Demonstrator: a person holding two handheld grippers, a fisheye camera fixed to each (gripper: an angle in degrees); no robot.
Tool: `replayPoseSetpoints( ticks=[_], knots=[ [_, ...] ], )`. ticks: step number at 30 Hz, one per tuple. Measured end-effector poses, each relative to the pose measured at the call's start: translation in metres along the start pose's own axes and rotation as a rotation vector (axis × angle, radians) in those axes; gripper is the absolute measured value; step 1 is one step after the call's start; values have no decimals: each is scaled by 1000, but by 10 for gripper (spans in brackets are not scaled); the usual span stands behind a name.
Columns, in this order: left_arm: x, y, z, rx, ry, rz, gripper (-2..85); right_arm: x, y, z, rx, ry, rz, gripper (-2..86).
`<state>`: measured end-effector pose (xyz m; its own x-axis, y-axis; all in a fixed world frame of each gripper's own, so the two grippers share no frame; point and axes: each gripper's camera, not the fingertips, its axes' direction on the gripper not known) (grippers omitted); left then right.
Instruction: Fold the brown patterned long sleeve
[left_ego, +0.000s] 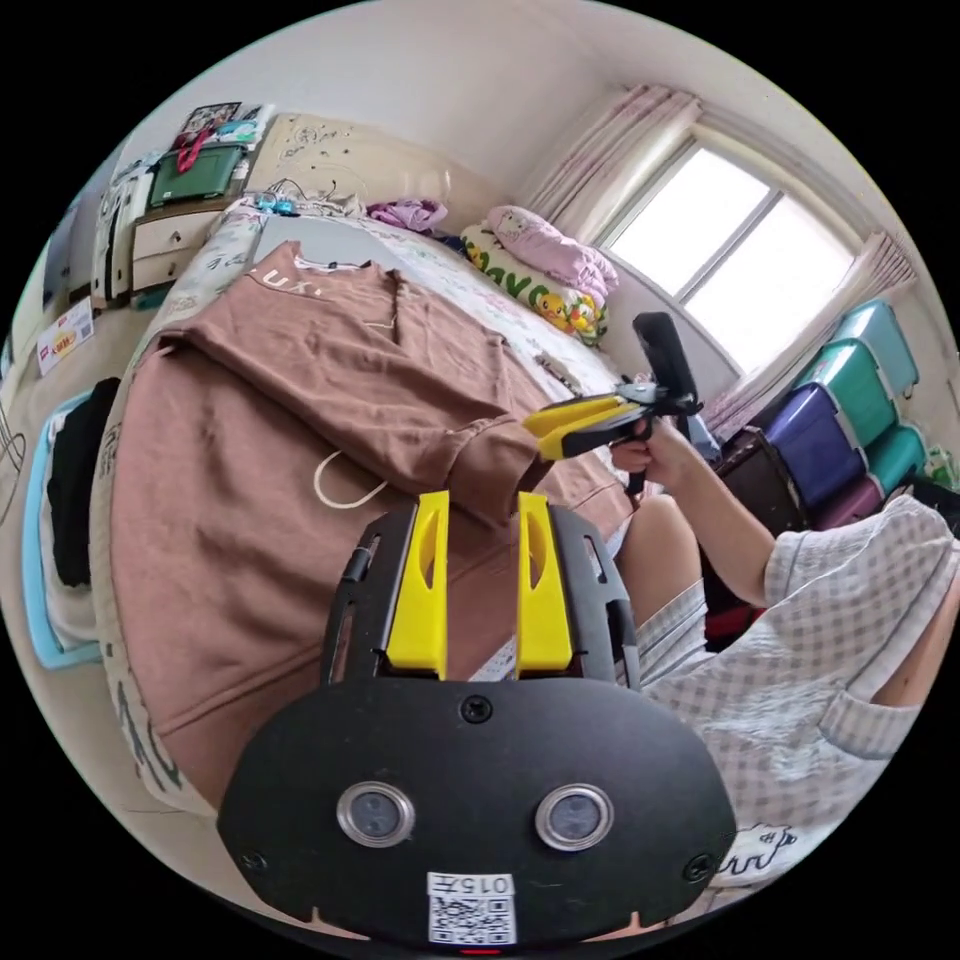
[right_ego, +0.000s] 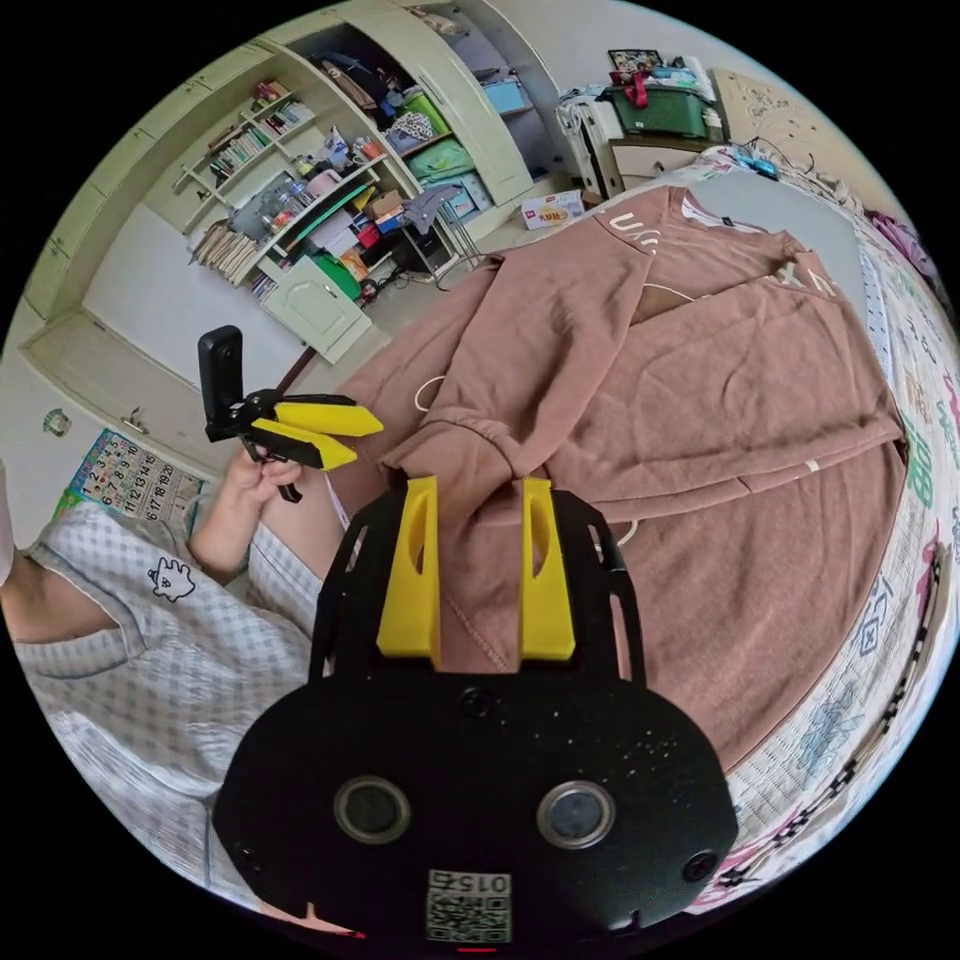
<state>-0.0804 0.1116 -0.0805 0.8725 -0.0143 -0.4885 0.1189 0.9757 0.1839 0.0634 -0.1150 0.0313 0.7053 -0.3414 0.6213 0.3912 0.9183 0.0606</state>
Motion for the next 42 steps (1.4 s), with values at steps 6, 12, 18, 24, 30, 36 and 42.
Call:
replayPoseSetpoints(
  ticks=[6,12,18,24,30,36,42],
  knots=[
    [19,-2,48,-141,-163,68,25,9,2,24,-81,17,60,42],
    [11,1,41,-145,-169,71,16,17,-1,16,-43,-62,101,21],
    [-52,2,-6,19,-12,-238,70,35,-21,-30,183,-90,239,113],
    [-112,-2,22,43,126,-492,85,46,-86,22,-9,-67,248,102],
    [-109,-18,30,42,87,-422,17,41,-110,22,35,15,229,18],
    [-115,-29,36,-43,12,-356,13,53,-125,55,-56,108,185,7],
    [-139,-76,-24,1,-194,-248,40,109,-143,3,56,63,206,54]
  ],
)
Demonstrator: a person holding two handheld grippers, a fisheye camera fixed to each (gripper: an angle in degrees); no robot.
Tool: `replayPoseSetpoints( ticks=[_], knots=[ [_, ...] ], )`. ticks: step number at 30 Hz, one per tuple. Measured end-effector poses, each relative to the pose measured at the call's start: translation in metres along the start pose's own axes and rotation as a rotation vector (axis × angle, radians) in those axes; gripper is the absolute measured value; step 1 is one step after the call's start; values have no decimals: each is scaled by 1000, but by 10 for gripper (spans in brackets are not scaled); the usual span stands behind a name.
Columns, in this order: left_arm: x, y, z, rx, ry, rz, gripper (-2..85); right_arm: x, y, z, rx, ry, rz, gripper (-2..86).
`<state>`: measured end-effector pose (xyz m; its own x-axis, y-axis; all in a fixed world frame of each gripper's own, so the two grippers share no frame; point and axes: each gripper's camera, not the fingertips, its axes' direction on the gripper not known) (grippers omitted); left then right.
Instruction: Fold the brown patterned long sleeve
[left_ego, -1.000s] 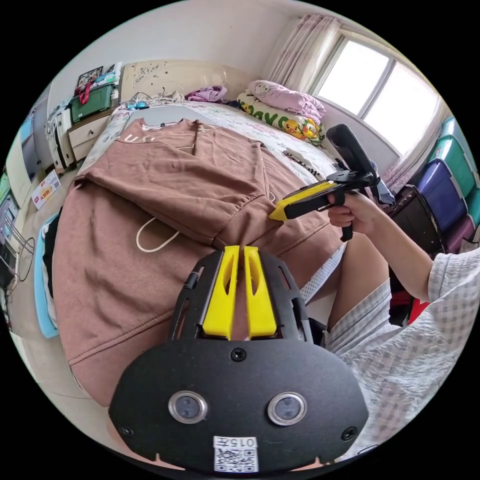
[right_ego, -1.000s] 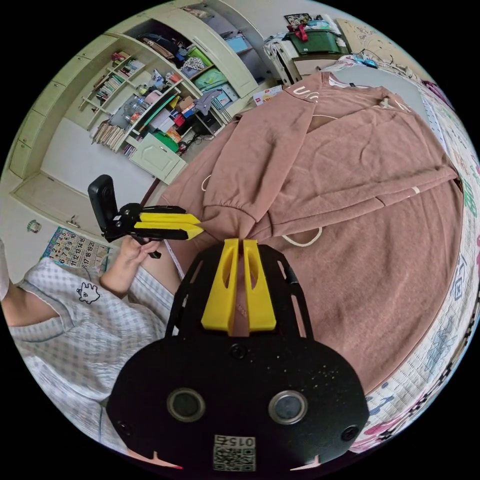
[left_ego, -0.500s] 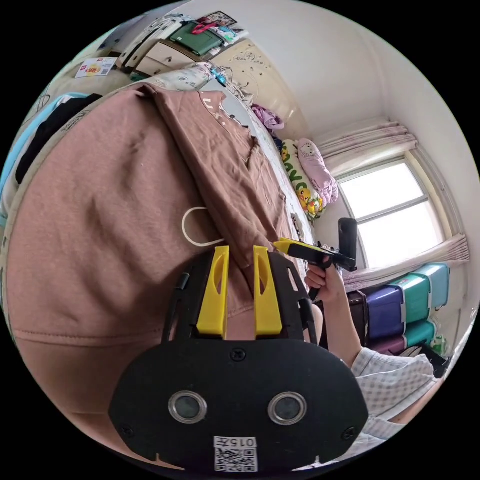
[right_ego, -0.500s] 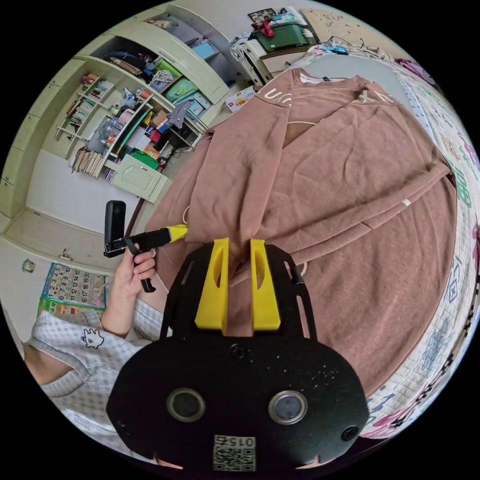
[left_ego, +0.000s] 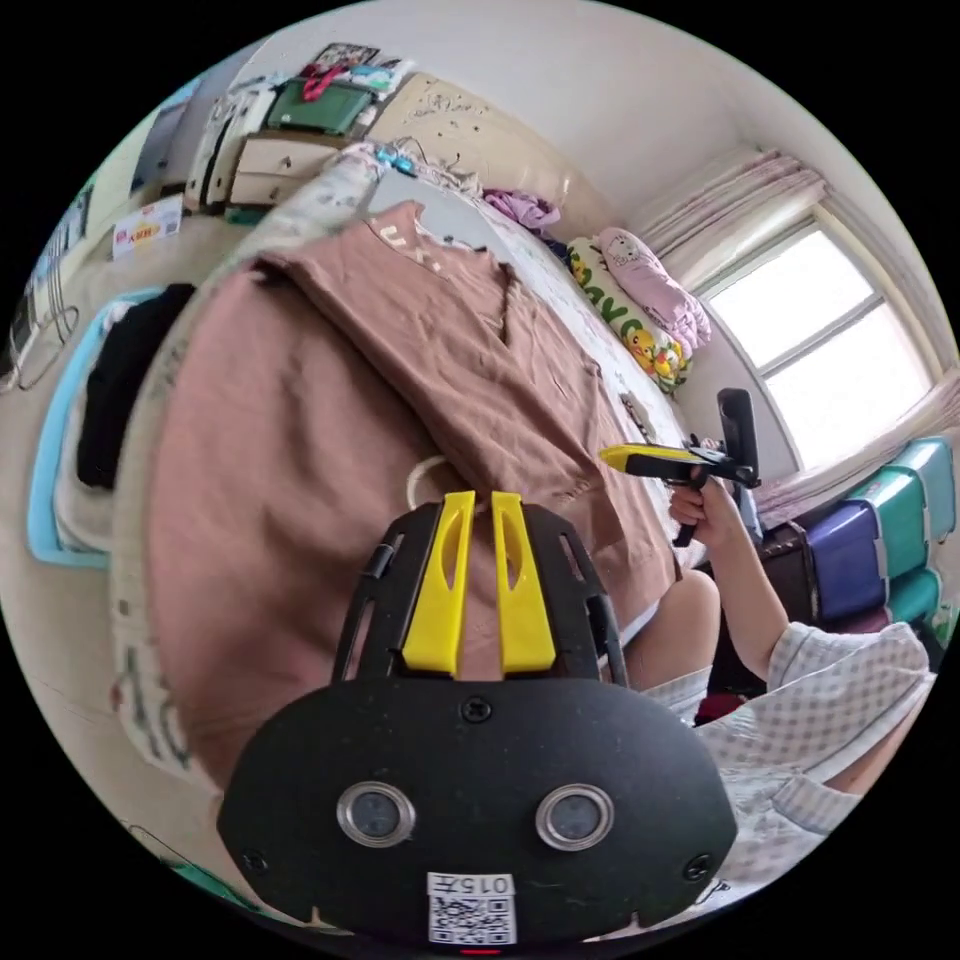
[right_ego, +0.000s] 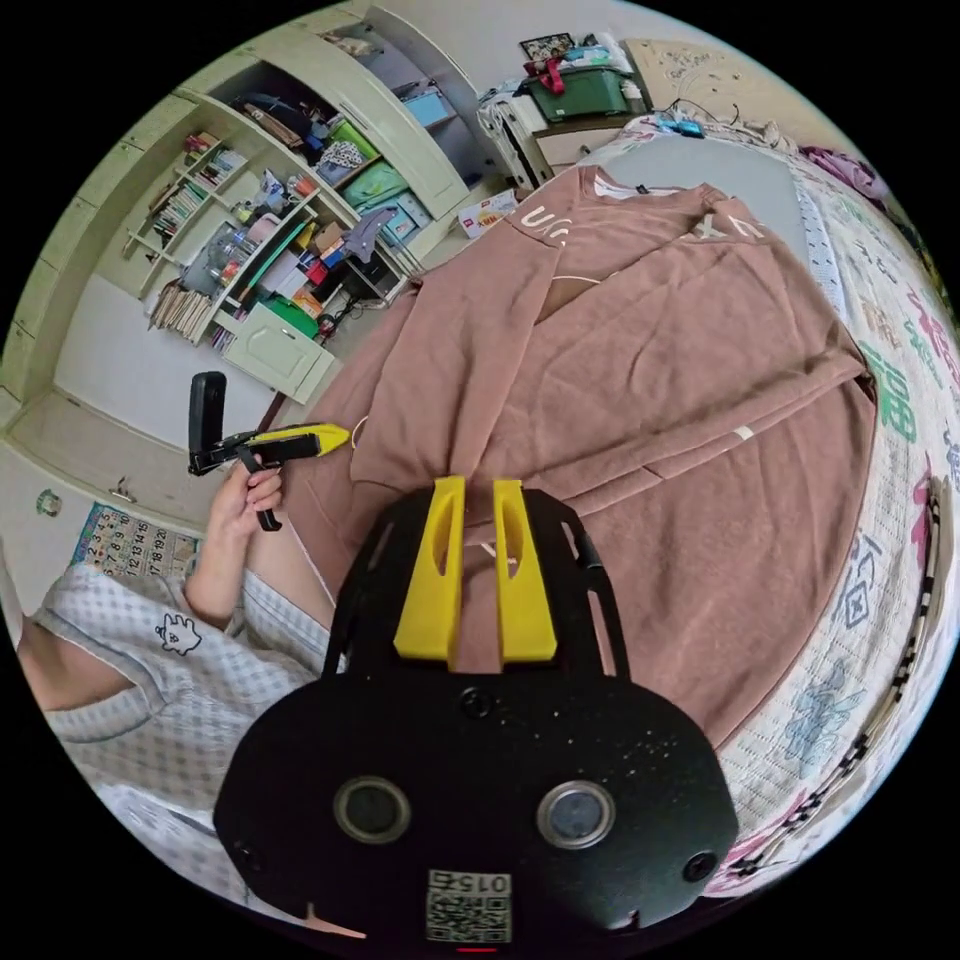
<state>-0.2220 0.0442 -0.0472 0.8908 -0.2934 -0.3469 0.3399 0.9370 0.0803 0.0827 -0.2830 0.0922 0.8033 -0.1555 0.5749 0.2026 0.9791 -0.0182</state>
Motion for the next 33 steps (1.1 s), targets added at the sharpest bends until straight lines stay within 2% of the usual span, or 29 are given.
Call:
replayPoseSetpoints(
  ticks=[4,7,12,14,19,23,25,27,30,33],
  knots=[
    [-18,-100,-5,54,-65,60,75,59,-71,-30,84,135,34,75],
    [-39,-193,28,81,-4,59,87,101,-142,-31,143,155,56,93],
    [-66,-319,119,-3,-65,33,98,156,-255,-5,187,193,85,115],
    [-76,-341,148,-19,-34,-9,103,184,-303,16,172,202,127,125],
    [-86,-378,198,-30,-102,-15,112,226,-366,50,149,203,221,137],
    [-100,-398,224,-66,-111,-45,65,229,-392,79,57,238,193,134],
    [-109,-403,224,-58,-107,-60,29,222,-399,94,-1,300,146,112],
    [-128,-408,217,-13,-10,-101,12,218,-400,96,-18,366,119,79],
    [-151,-414,226,-82,15,-151,10,220,-394,91,-18,352,98,26],
    [-161,-410,233,-70,23,-154,18,224,-387,83,15,320,138,16]
  ],
)
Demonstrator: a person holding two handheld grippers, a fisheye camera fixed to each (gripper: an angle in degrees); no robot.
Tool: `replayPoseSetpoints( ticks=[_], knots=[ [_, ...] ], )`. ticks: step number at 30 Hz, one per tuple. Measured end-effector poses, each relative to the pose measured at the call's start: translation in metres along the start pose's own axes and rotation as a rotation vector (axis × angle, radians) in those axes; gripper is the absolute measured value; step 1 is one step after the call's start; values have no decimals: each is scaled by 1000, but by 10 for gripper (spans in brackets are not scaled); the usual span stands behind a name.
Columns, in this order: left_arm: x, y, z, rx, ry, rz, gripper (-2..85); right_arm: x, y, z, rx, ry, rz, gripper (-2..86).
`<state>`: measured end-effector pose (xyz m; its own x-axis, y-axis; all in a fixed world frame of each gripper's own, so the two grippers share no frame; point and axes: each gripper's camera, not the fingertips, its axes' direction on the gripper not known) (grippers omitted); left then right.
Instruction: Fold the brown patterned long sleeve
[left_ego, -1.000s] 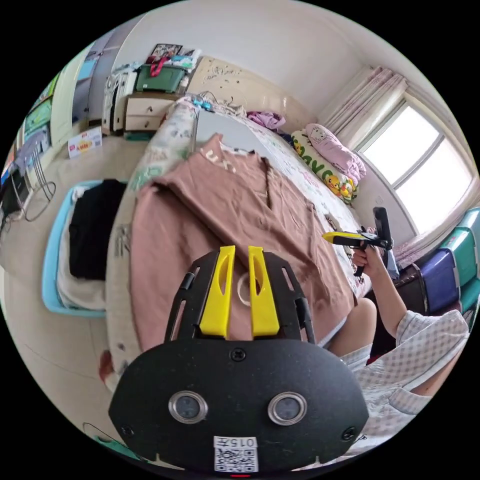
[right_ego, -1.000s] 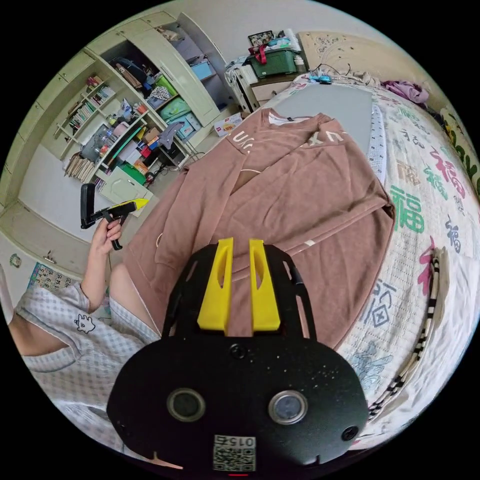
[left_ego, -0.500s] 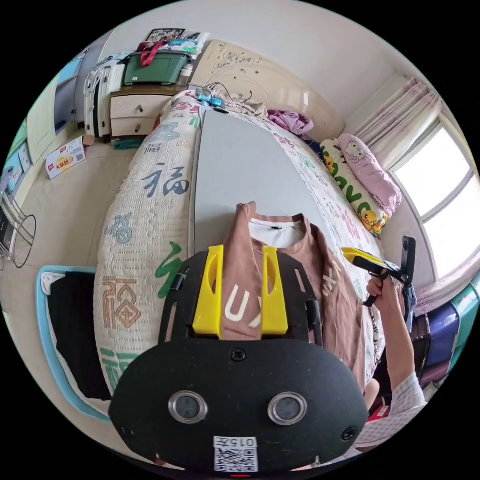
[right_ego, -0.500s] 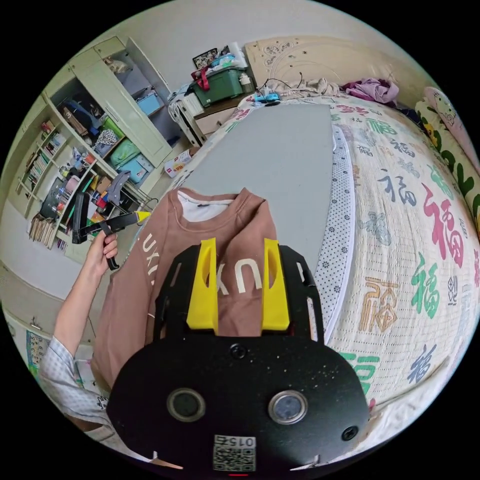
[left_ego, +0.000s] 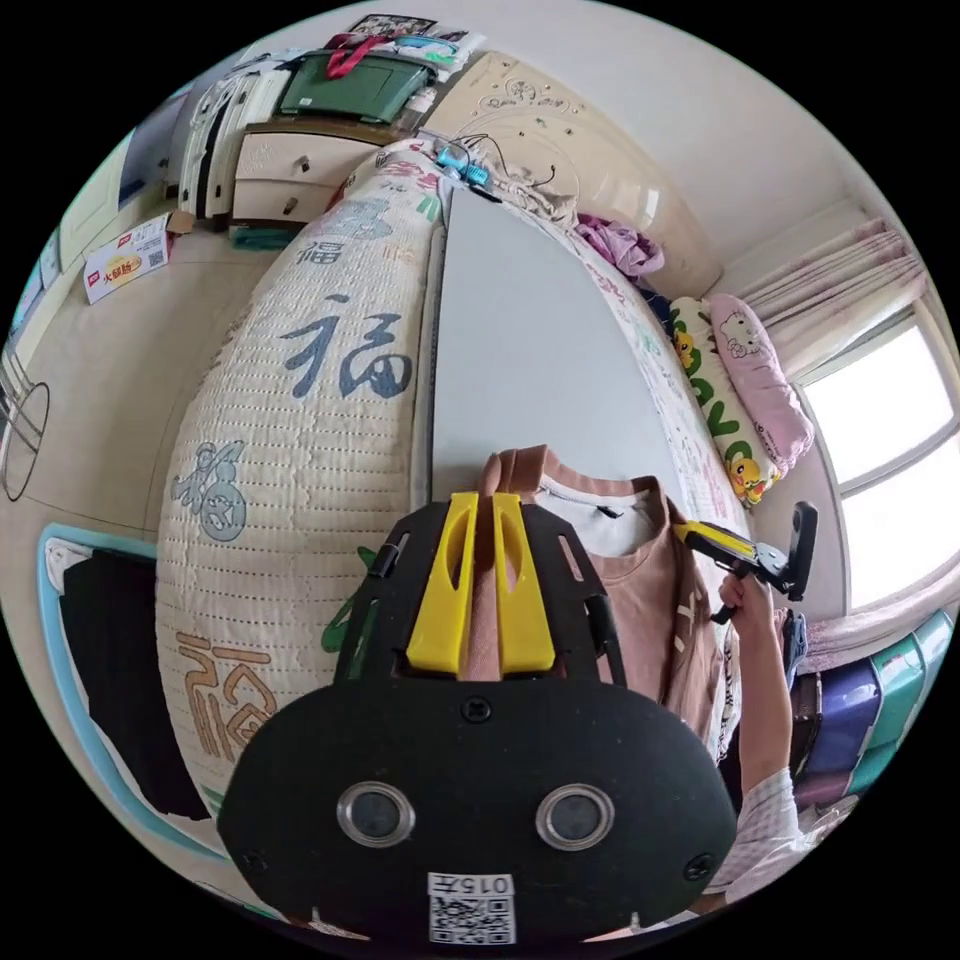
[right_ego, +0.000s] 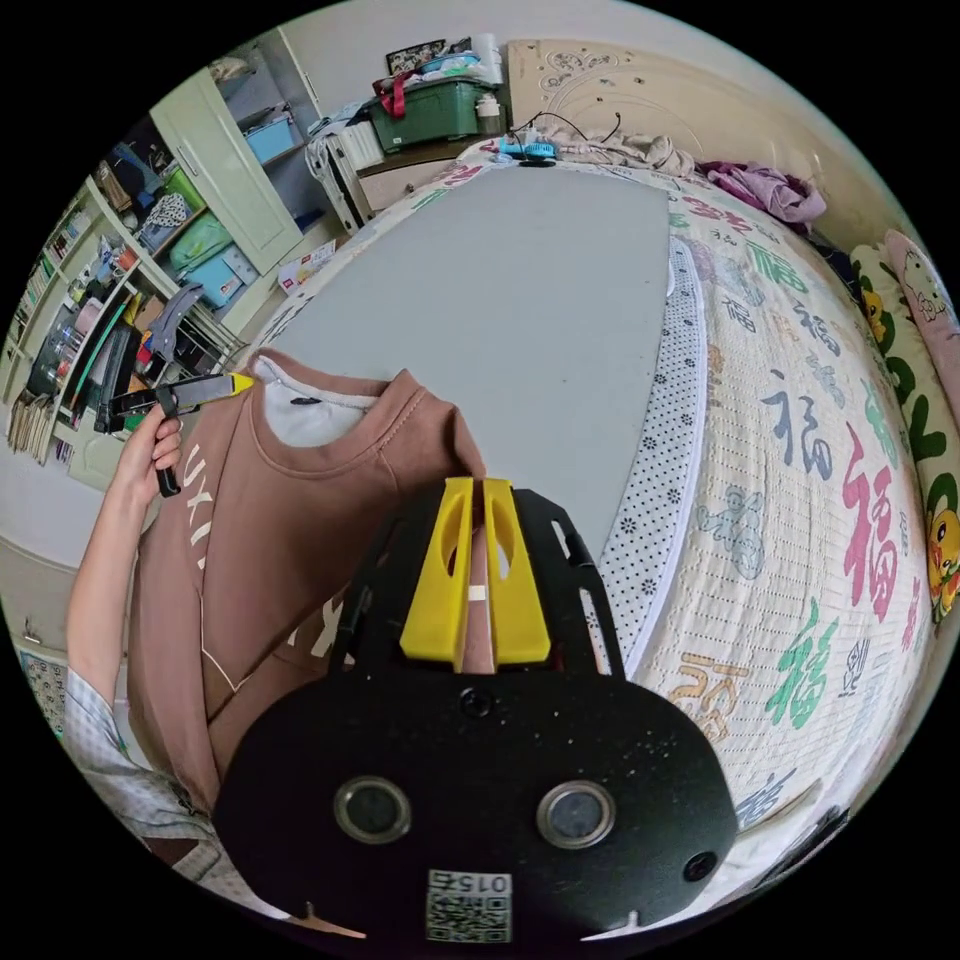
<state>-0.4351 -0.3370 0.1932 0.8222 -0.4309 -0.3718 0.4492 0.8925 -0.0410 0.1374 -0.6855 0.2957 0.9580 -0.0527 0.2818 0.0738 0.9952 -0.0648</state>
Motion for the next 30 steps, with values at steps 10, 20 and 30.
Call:
replayPoseSetpoints(
  ticks=[10,20,30],
  knots=[
    [10,1,-15,-56,-31,114,24,-30,35,-37,2,-66,-33,47],
    [65,100,-161,200,134,422,0,-96,178,-231,295,-205,-126,-1],
    [94,419,-273,93,321,666,2,-248,553,-390,326,-272,-295,4]
  ],
)
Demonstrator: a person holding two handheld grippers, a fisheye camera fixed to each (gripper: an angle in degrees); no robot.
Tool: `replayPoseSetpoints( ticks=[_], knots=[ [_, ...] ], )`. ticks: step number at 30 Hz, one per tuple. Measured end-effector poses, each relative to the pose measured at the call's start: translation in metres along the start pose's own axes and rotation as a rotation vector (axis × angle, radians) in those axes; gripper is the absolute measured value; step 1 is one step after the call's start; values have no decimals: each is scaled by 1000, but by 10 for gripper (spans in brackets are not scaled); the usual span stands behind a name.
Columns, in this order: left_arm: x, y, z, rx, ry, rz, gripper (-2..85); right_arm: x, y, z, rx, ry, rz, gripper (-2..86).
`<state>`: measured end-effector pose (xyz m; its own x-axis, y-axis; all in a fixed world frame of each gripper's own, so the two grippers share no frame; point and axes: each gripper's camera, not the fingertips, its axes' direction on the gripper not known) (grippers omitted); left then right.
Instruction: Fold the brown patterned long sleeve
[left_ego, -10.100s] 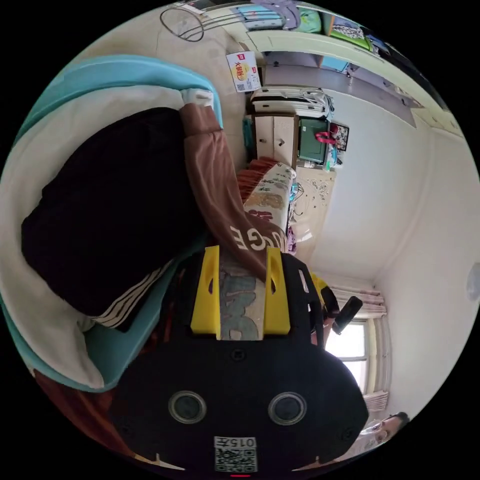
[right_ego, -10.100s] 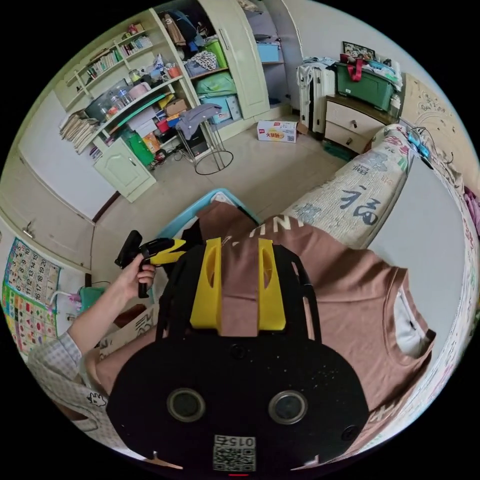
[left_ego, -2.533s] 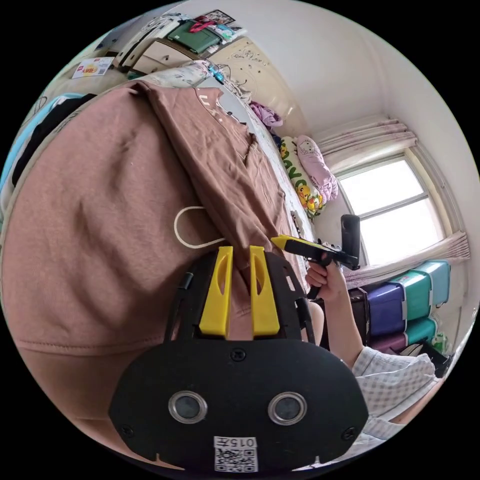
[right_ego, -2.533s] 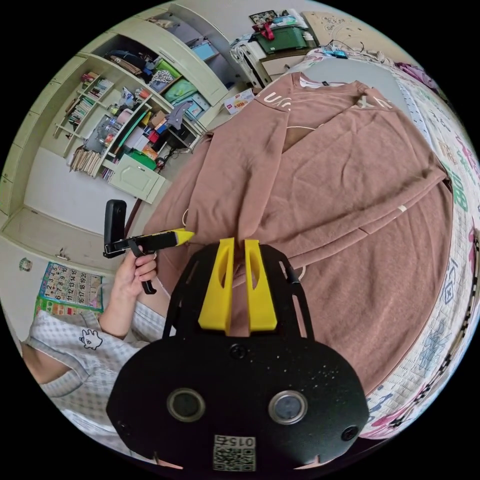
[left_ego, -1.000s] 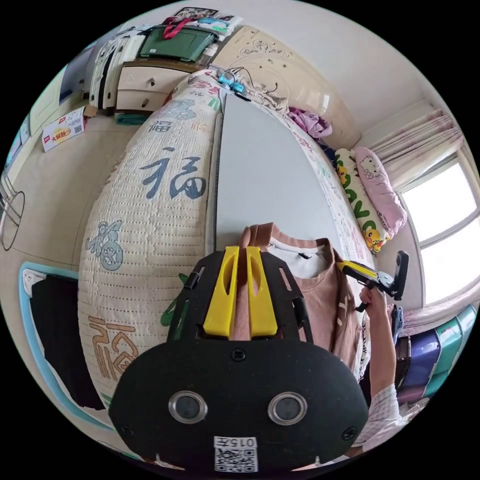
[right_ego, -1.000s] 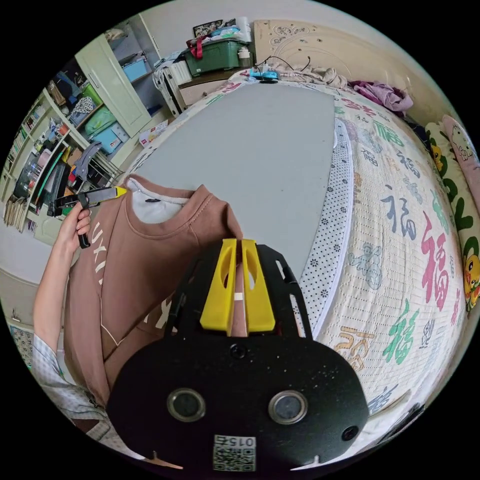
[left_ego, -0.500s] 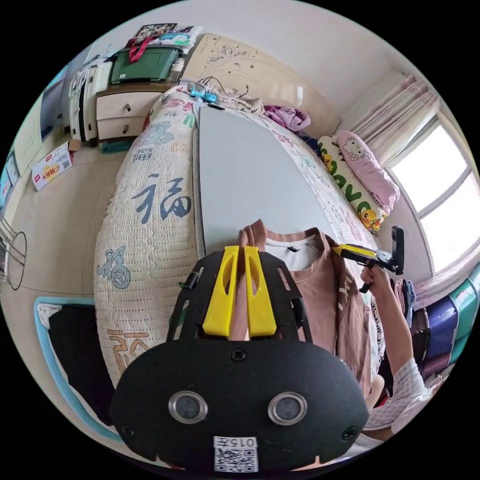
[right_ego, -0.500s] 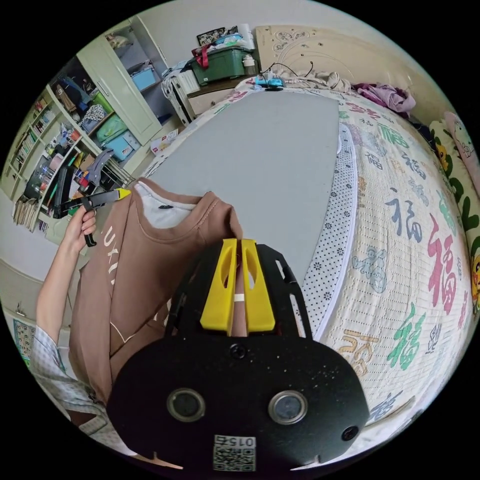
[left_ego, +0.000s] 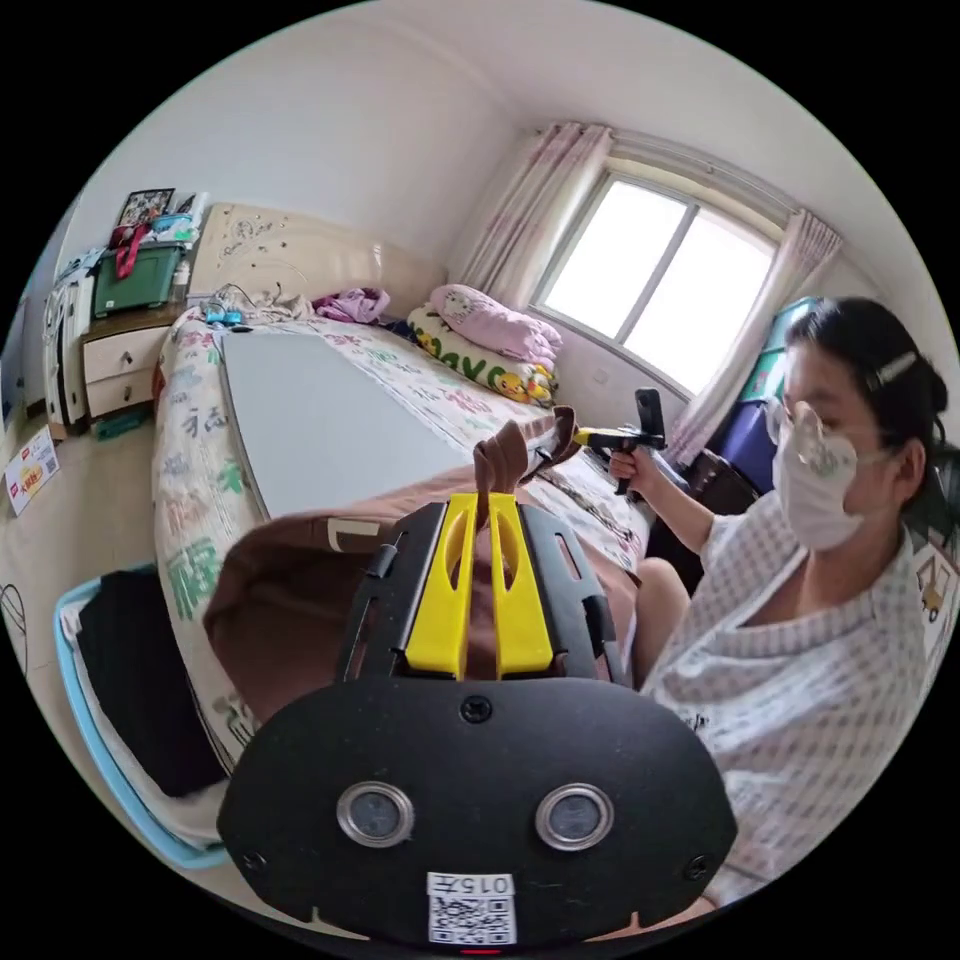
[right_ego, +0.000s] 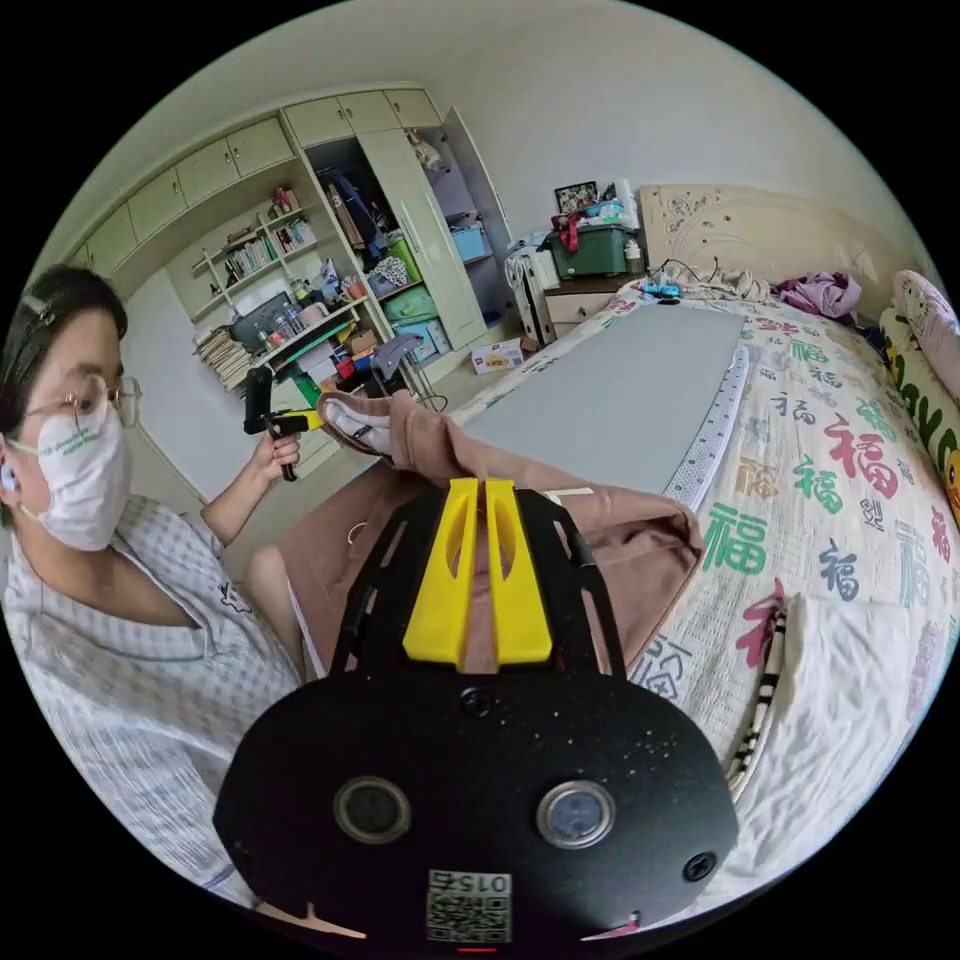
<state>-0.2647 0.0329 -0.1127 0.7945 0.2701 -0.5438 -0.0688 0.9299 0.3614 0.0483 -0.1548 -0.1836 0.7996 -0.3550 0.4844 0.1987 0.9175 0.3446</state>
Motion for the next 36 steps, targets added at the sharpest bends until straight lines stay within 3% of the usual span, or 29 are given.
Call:
replayPoseSetpoints(
  ticks=[4,6,9,13,15,20,27,33,36],
  knots=[
    [42,82,25,-175,-32,-79,5,-92,104,10,-157,23,9,8],
    [59,113,40,-305,-144,-120,9,-118,134,19,-226,47,9,12],
    [78,119,35,-341,-256,-130,22,-136,160,17,-250,109,93,30],
    [81,127,13,-310,-235,-242,52,-161,160,-16,-147,116,169,58],
    [74,142,0,-170,-176,-373,69,-171,155,-19,-124,112,186,70],
    [53,169,10,-78,-122,-584,93,-190,139,11,-221,129,227,91],
    [55,180,10,-83,-169,-594,18,-196,122,-5,-226,181,303,44],
    [61,174,9,-165,-239,-553,22,-196,92,-21,-281,178,285,30],
    [52,171,-12,-144,-220,-555,47,-176,78,-49,-257,63,314,43]
  ],
)
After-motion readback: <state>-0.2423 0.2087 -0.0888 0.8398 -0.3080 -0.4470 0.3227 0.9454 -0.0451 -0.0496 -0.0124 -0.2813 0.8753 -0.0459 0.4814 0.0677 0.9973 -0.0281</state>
